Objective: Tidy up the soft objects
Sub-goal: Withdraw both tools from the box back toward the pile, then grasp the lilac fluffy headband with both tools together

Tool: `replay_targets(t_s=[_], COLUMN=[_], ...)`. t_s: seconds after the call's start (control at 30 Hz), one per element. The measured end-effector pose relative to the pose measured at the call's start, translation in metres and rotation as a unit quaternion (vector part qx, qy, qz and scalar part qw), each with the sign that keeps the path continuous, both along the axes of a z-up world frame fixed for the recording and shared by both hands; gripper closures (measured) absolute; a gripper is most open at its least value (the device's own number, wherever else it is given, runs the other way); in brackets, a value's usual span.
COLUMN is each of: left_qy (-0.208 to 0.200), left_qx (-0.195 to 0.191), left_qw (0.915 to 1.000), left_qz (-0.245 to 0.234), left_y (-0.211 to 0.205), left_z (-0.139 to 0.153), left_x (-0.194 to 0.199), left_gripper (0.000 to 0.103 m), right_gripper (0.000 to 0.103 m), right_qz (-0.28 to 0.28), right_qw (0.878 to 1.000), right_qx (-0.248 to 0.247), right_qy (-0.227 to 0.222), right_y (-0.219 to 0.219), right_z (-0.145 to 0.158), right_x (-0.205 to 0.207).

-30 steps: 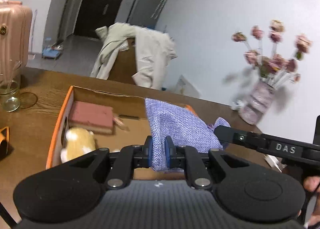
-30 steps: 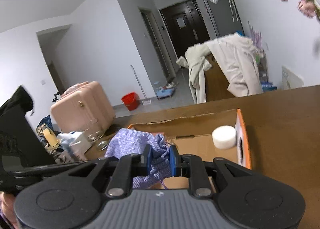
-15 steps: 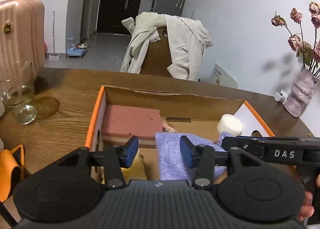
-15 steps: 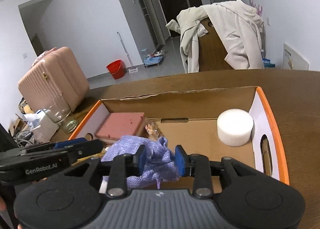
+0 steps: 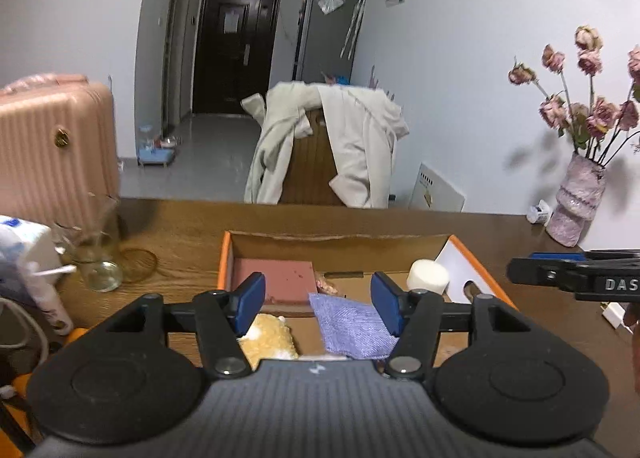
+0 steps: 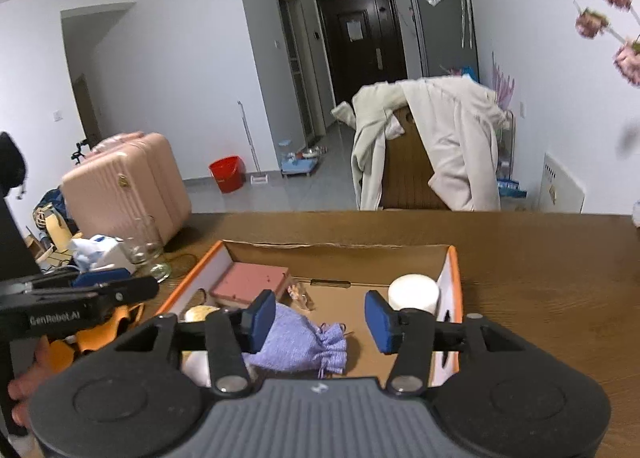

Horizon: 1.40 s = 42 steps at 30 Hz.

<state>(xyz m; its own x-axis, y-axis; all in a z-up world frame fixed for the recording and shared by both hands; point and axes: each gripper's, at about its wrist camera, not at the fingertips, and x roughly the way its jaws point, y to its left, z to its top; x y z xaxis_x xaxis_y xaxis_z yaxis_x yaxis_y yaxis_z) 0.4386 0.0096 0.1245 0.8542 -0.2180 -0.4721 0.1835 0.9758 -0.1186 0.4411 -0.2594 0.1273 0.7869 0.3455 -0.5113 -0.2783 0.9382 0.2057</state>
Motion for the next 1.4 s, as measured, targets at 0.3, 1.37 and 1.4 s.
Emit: replay_targets(t_s=[0.3, 1.37, 1.4], left_qy=[-0.075, -0.028, -0.027], left_qx=[0.013, 0.034, 0.035], left_qw=[0.9971, 0.9990, 0.9990], left_qz=[0.003, 0.001, 0.002], left_y=[0.005, -0.033, -0.032], left_z=[0.014, -0.076, -0.077], left_x=[-0.119, -0.265, -0.263], left_gripper=[0.022, 0.008, 0.008], right_gripper=[0.043, 0.026, 0.027], right_qz=[0.006, -0.062, -0.065], right_qw=[0.998, 0.998, 0.998], right_qx=[-0.008, -0.002, -0.006], right_qy=[-0.068, -0.030, -0.025], right_y=[-0.022, -0.010, -0.007], right_z=[0.017, -0.116, -0.119], right_x=[-0.115, -0.244, -0.233])
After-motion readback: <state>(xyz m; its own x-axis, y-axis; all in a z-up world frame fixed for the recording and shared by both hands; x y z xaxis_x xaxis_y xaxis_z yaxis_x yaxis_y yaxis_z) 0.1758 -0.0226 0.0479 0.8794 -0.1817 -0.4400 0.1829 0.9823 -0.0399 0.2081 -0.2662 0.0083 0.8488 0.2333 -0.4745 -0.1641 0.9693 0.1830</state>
